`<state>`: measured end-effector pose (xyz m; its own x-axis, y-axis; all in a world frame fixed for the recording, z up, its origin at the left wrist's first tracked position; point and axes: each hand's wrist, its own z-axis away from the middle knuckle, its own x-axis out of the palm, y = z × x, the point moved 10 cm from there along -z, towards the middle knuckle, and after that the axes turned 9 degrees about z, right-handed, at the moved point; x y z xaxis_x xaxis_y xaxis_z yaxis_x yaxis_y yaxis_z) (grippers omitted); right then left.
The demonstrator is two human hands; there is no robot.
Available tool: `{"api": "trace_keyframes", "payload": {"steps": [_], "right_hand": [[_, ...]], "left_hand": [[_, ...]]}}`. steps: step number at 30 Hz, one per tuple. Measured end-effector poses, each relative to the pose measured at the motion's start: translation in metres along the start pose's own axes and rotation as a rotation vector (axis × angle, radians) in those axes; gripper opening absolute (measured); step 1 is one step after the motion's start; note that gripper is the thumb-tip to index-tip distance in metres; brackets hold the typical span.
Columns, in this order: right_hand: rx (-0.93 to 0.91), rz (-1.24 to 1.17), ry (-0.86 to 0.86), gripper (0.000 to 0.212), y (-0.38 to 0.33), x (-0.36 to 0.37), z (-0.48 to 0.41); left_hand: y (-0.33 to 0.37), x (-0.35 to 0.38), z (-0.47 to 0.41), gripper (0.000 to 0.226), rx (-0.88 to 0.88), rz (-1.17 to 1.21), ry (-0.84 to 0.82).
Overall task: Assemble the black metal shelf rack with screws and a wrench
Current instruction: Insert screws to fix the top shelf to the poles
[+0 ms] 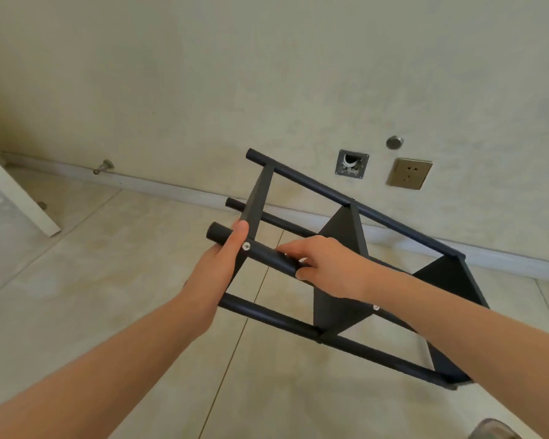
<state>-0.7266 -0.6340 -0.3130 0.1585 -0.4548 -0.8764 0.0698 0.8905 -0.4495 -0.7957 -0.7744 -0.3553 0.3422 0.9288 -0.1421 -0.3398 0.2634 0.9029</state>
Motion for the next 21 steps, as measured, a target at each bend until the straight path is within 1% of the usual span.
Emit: {"api": "trace_keyframes", "payload": {"steps": [3, 5, 8, 12, 13, 16, 17, 20, 21], "right_hand": [[0.004, -0.007, 0.109, 0.046, -0.006, -0.037, 0.014], [0.011, -0.040, 0.185, 0.047, -0.009, -0.058, 0.025], [0.031, -0.111, 0.266, 0.046, -0.015, -0.080, 0.042], [0.054, -0.250, 0.336, 0.049, -0.020, -0.096, 0.064], [0.061, -0.291, 0.345, 0.050, -0.021, -0.099, 0.070], [0.081, -0.381, 0.383, 0.049, -0.029, -0.105, 0.087], [0.083, -0.402, 0.396, 0.047, -0.032, -0.106, 0.093], [0.074, -0.467, 0.416, 0.043, -0.040, -0.103, 0.111], [0.070, -0.482, 0.414, 0.042, -0.043, -0.101, 0.117]], "left_hand": [[0.051, 0.013, 0.010, 0.070, 0.133, 0.035, -0.032], [0.083, 0.020, 0.020, 0.061, 0.226, 0.018, -0.038], [0.118, 0.025, 0.042, 0.061, 0.308, -0.040, 0.006], [0.153, 0.033, 0.073, 0.080, 0.432, -0.097, 0.030], [0.160, 0.034, 0.082, 0.078, 0.463, -0.101, 0.042], [0.178, 0.031, 0.109, 0.044, 0.549, -0.143, 0.124], [0.180, 0.030, 0.118, 0.042, 0.560, -0.153, 0.133], [0.180, 0.033, 0.141, 0.048, 0.584, -0.192, 0.108], [0.179, 0.033, 0.150, 0.046, 0.600, -0.193, 0.095]]}}
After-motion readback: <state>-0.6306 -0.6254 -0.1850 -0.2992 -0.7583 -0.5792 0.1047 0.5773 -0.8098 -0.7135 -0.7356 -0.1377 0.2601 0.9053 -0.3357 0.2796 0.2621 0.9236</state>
